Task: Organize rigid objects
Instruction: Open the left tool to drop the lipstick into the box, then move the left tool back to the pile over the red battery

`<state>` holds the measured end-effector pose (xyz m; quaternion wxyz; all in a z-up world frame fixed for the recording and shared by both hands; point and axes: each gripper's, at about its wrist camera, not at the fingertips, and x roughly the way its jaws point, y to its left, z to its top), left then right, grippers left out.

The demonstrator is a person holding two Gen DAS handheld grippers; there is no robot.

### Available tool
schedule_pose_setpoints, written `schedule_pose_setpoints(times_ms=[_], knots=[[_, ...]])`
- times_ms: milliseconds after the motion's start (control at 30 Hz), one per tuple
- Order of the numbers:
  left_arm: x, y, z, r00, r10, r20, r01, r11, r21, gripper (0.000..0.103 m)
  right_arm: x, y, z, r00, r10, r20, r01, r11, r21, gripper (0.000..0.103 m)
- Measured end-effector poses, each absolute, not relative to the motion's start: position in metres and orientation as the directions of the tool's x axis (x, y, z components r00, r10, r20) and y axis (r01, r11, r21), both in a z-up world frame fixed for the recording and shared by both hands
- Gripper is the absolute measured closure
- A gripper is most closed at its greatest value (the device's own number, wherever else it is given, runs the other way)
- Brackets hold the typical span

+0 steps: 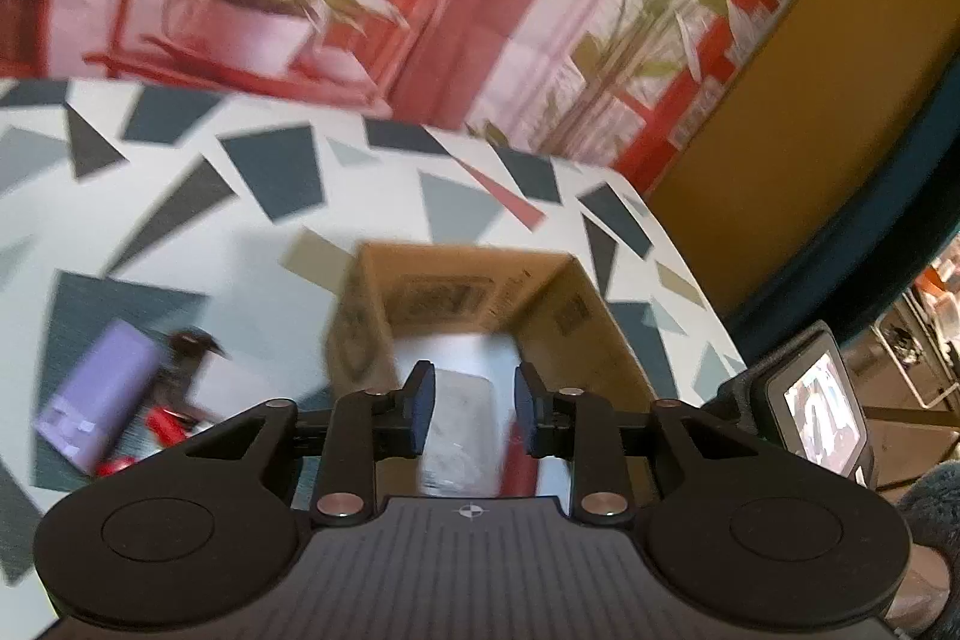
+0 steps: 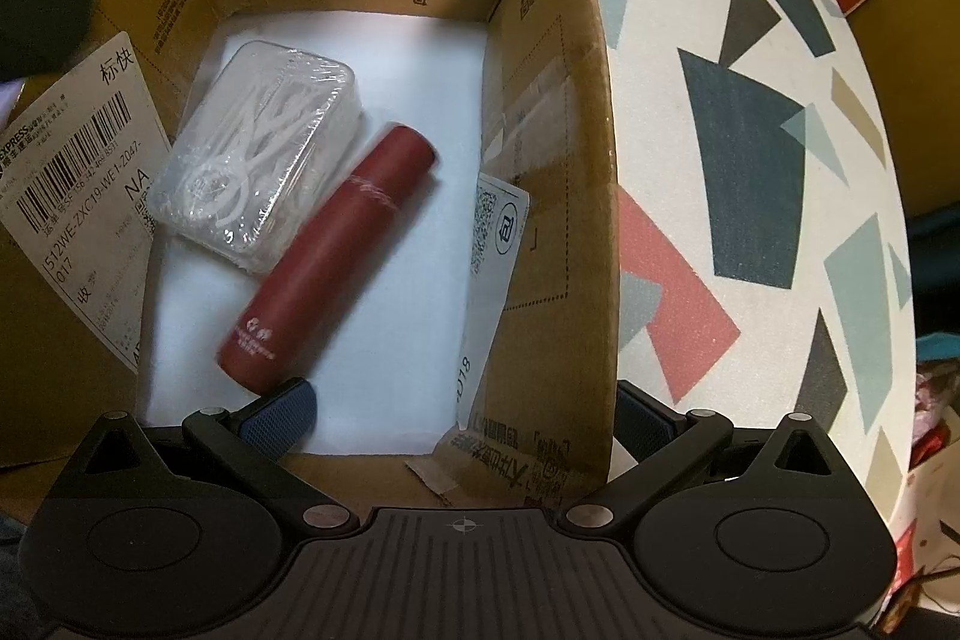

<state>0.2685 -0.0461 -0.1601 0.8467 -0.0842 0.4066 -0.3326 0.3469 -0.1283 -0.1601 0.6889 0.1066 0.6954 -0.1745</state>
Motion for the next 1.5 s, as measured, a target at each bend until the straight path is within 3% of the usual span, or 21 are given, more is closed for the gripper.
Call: schedule_pose_setpoints(times_ms=[133, 500, 867, 1367, 1500], knots=[[0.265, -0.024, -0.156, 0.518, -0.566, -0.641, 0.453, 0.817, -0.355, 0.058, 0.347, -0.128, -0.161, -0.029, -0.095, -0.995, 0.389, 0.916, -0.098, 0.000], [0.266, 0.026, -0.198, 0.516, -0.373, -0.771, 0.276, 0.925, -0.262, 0.058, 0.348, -0.127, -0.161, -0.029, -0.095, -0.995, 0.389, 0.916, -0.098, 0.000], [0.261, 0.035, -0.217, 0.514, -0.302, -0.803, 0.241, 0.949, -0.203, 0.059, 0.348, -0.127, -0.161, -0.029, -0.095, -0.995, 0.389, 0.916, -0.099, 0.000], [0.262, 0.010, -0.235, 0.557, -0.153, -0.816, 0.220, 0.975, -0.033, 0.067, 0.348, -0.126, -0.161, -0.028, -0.095, -0.995, 0.389, 0.916, -0.098, 0.000], [0.256, 0.013, -0.233, 0.557, -0.161, -0.815, 0.219, 0.975, -0.043, 0.078, 0.348, -0.127, -0.161, -0.029, -0.097, -0.995, 0.389, 0.916, -0.100, 0.000]])
